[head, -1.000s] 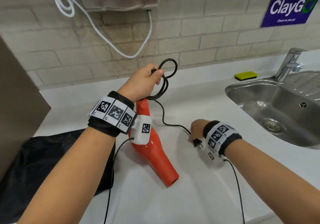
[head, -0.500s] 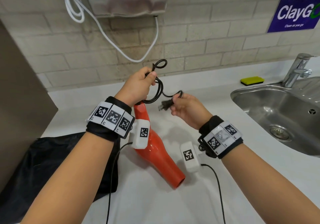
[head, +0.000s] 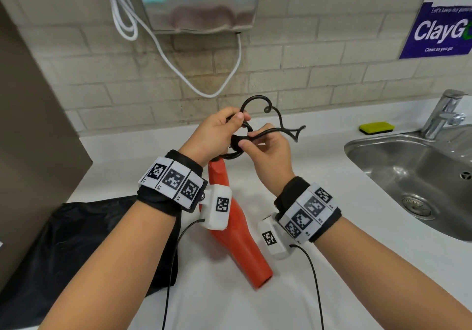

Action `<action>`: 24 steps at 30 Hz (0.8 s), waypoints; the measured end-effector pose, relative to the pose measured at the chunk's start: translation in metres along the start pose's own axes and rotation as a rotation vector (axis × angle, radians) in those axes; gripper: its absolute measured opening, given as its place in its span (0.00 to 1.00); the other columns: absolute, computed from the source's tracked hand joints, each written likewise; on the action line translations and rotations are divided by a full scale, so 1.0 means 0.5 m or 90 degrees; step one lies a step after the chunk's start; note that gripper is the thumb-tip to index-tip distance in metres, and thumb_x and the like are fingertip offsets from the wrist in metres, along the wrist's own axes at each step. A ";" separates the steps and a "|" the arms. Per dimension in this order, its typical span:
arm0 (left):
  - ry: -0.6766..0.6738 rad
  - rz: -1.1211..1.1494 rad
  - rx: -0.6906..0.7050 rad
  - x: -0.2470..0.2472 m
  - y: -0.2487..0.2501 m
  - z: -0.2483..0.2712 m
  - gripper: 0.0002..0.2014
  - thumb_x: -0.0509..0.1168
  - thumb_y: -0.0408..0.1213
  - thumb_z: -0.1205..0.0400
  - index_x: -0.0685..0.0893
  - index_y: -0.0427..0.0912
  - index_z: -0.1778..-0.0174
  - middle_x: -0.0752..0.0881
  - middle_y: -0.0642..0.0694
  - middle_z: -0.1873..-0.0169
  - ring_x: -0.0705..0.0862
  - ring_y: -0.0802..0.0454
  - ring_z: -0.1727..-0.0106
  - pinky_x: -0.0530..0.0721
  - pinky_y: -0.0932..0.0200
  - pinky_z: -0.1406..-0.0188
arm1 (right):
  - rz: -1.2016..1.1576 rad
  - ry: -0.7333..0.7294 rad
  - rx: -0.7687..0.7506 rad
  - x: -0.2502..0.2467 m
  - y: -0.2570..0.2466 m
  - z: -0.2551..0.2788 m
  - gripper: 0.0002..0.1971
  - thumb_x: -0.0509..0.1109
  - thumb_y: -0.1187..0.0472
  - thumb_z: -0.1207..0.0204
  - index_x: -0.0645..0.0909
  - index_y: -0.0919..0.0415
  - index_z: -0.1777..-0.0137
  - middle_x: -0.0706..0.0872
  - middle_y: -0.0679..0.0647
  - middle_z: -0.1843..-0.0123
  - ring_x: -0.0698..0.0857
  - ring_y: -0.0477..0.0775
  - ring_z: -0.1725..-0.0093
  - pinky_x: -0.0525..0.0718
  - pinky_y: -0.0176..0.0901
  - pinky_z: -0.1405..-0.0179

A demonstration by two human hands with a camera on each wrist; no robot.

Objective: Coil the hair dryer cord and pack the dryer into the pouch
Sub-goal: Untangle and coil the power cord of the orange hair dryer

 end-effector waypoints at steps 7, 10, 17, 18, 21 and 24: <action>-0.060 0.133 -0.034 0.027 0.006 0.007 0.12 0.51 0.37 0.13 0.79 0.43 0.56 0.77 0.58 0.83 0.60 0.65 0.87 0.57 0.70 0.87 | -0.004 0.023 -0.051 0.024 -0.018 -0.022 0.23 0.58 0.81 0.30 0.61 0.48 0.59 0.71 0.49 0.61 0.73 0.44 0.64 0.75 0.30 0.65; -0.071 0.140 -0.042 0.024 0.002 0.010 0.09 0.53 0.36 0.14 0.77 0.39 0.55 0.77 0.59 0.83 0.61 0.65 0.86 0.58 0.71 0.87 | 0.080 -0.047 -0.058 0.037 -0.029 -0.031 0.18 0.55 0.79 0.28 0.62 0.52 0.54 0.70 0.48 0.64 0.71 0.44 0.68 0.71 0.29 0.72; -0.004 0.134 -0.042 -0.011 -0.015 0.009 0.12 0.51 0.35 0.13 0.76 0.44 0.39 0.73 0.50 0.67 0.59 0.64 0.88 0.59 0.71 0.89 | 0.274 -0.316 -0.027 0.027 0.046 0.017 0.11 0.57 0.52 0.21 0.76 0.57 0.51 0.77 0.46 0.68 0.76 0.46 0.67 0.76 0.39 0.63; 0.002 0.130 -0.041 -0.015 -0.018 0.008 0.11 0.51 0.36 0.13 0.77 0.44 0.42 0.73 0.50 0.67 0.59 0.64 0.88 0.59 0.71 0.89 | 0.301 -0.355 -0.022 0.020 0.069 0.027 0.13 0.56 0.54 0.20 0.78 0.61 0.55 0.77 0.48 0.68 0.75 0.46 0.67 0.75 0.41 0.62; 0.012 0.128 -0.047 -0.019 -0.024 0.006 0.11 0.51 0.38 0.13 0.79 0.46 0.51 0.73 0.50 0.68 0.58 0.64 0.88 0.58 0.71 0.89 | 0.414 -0.325 0.076 -0.030 0.136 0.025 0.12 0.54 0.60 0.17 0.76 0.60 0.59 0.75 0.50 0.71 0.74 0.47 0.70 0.72 0.42 0.63; 0.018 0.147 -0.051 -0.016 -0.023 0.004 0.12 0.49 0.40 0.13 0.78 0.46 0.54 0.72 0.51 0.70 0.58 0.64 0.87 0.57 0.71 0.88 | 0.621 -0.413 0.253 -0.082 0.201 0.026 0.11 0.54 0.63 0.18 0.79 0.64 0.50 0.81 0.58 0.57 0.81 0.58 0.58 0.79 0.48 0.53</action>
Point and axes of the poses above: each hand's wrist, its own z-axis away from the middle knuckle, its own x-axis out of the palm, y = z × x, the point moved 6 cm from there along -z, towards the middle knuckle
